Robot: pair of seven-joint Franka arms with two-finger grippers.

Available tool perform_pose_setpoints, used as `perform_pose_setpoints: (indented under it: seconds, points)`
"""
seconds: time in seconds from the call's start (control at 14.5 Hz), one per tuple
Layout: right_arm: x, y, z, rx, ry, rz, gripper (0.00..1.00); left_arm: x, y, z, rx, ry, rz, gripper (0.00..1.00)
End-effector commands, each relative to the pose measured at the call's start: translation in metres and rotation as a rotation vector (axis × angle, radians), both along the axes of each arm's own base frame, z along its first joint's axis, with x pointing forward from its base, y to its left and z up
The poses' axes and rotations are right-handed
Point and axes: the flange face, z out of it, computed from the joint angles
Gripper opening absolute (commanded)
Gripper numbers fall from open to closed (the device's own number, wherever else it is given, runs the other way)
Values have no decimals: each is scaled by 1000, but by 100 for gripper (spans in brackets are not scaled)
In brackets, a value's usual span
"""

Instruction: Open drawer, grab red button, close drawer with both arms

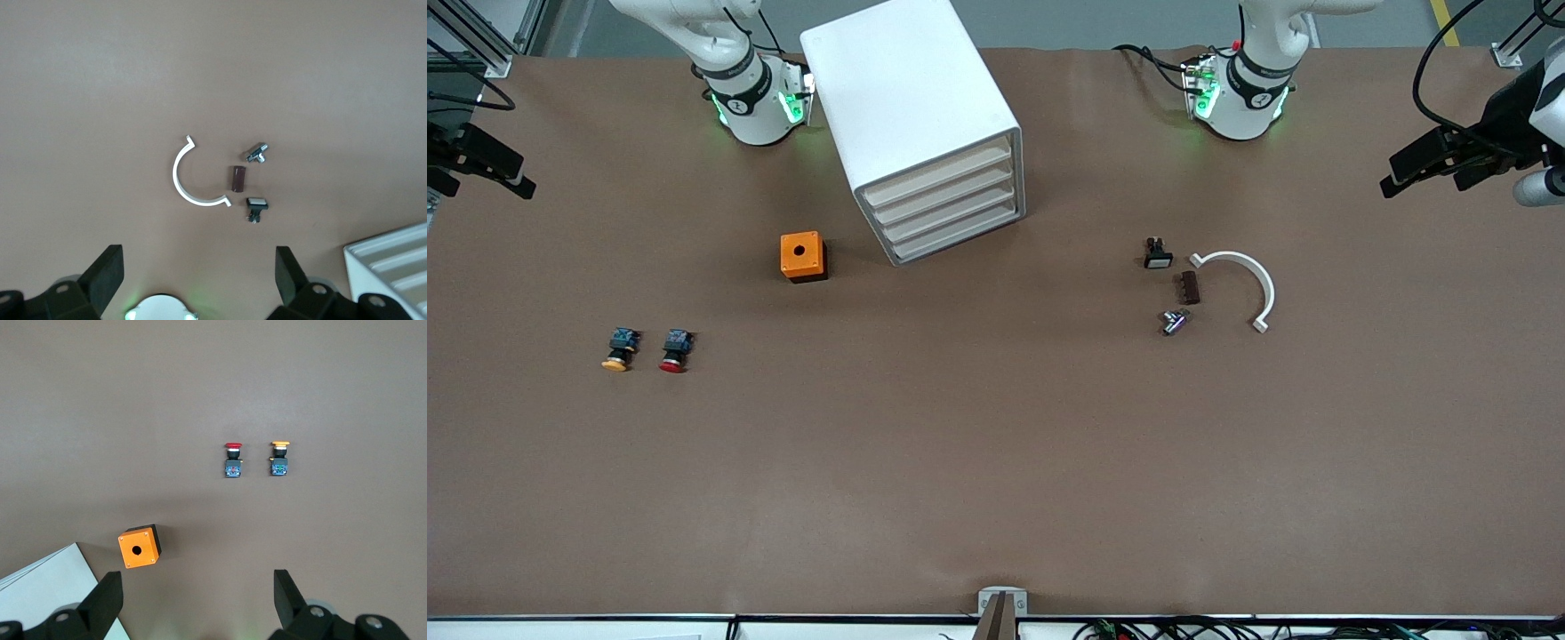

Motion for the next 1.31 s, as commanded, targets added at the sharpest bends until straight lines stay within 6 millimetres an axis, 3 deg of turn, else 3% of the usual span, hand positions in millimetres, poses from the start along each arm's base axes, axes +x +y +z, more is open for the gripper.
perform_pose_setpoints:
  seconds: [0.0,0.34,0.97,1.24]
  points:
    - [-8,-1,2,11,-12,3,100,-3,10,-4,19,24,-69,100]
    - [-7,3,2,11,-10,11,100,-3,15,-10,59,32,-69,100]
    - [-8,1,2,12,-9,6,100,-9,21,7,58,-5,-41,100]
    - [-8,1,2,11,-12,8,100,3,19,1,63,-52,-38,100]
